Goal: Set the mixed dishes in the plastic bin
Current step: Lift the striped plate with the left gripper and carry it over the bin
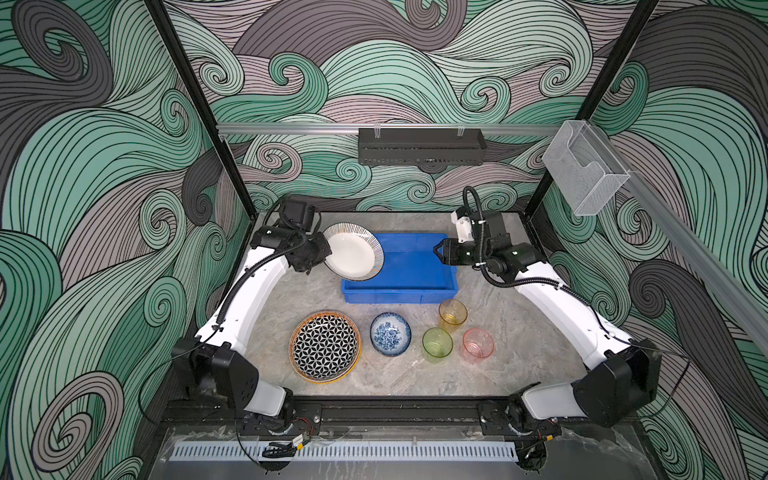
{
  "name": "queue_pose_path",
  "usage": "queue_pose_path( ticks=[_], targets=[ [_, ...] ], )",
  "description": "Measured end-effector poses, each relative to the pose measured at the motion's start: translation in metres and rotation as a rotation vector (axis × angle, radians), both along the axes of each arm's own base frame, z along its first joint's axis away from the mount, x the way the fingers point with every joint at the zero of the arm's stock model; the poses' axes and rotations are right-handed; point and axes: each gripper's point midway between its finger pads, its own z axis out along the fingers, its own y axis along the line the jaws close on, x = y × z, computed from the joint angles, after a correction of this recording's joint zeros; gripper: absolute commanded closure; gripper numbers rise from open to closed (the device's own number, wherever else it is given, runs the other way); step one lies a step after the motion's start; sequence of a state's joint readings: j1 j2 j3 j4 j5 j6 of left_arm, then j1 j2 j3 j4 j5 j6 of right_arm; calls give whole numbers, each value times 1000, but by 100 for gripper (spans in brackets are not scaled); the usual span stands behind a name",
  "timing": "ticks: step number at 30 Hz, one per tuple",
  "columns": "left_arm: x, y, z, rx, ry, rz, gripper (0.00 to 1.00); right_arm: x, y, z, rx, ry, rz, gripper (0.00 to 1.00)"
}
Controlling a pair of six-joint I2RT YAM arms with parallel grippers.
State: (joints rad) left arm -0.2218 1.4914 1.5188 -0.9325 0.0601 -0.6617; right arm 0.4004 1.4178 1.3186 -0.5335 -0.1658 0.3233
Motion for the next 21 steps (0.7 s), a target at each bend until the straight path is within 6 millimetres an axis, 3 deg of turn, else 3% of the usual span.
queue_pose_path(
  ticks=[11, 21],
  targets=[
    [60, -46, -29, -31, 21, -86, 100, 5, -8, -1, 22, 9, -15, 48],
    [77, -74, -54, -58, 57, -138, 100, 8, -11, -9, 33, 33, -20, 48]
  ],
)
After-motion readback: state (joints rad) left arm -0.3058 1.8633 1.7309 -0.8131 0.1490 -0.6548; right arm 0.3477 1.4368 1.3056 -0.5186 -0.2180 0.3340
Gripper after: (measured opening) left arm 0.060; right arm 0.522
